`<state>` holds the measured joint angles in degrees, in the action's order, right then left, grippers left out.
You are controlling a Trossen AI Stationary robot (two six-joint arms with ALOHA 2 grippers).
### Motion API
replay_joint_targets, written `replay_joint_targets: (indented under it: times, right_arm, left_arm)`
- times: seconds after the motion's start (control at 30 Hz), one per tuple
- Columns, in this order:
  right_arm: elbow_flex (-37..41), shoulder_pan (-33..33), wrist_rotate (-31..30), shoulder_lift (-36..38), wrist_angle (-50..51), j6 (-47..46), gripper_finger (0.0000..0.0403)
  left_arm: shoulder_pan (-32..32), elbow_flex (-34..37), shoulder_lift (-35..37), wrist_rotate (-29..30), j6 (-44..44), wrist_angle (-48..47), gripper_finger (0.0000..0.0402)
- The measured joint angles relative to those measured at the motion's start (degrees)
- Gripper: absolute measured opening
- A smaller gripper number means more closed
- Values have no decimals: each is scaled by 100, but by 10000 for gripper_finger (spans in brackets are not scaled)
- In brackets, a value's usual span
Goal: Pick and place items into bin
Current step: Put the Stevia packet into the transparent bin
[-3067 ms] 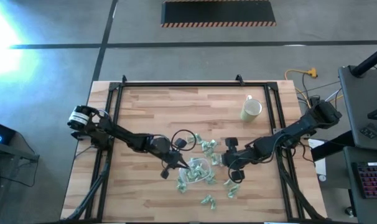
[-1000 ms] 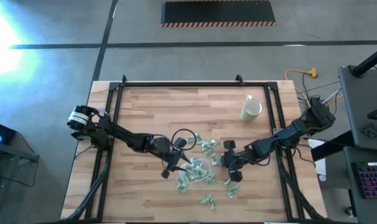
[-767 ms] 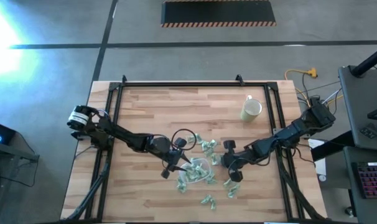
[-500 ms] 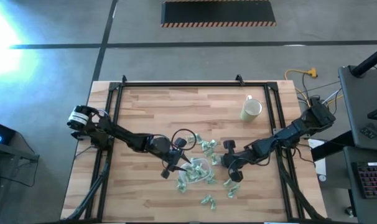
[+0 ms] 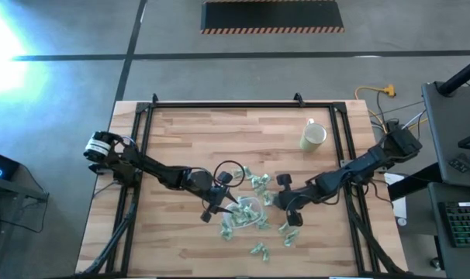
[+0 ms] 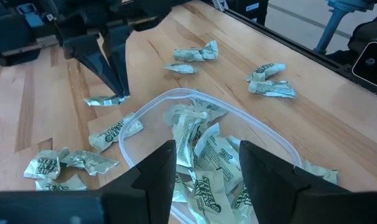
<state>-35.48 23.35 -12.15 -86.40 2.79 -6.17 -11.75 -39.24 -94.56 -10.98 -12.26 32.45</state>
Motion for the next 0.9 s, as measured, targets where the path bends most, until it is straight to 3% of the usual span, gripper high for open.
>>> replay_joint_targets:
  times: [0.9]
  right_arm:
    - [-814,2,6,115,-234,1310,8]
  left_arm:
    - [16,22,0,103,-13,7,160]
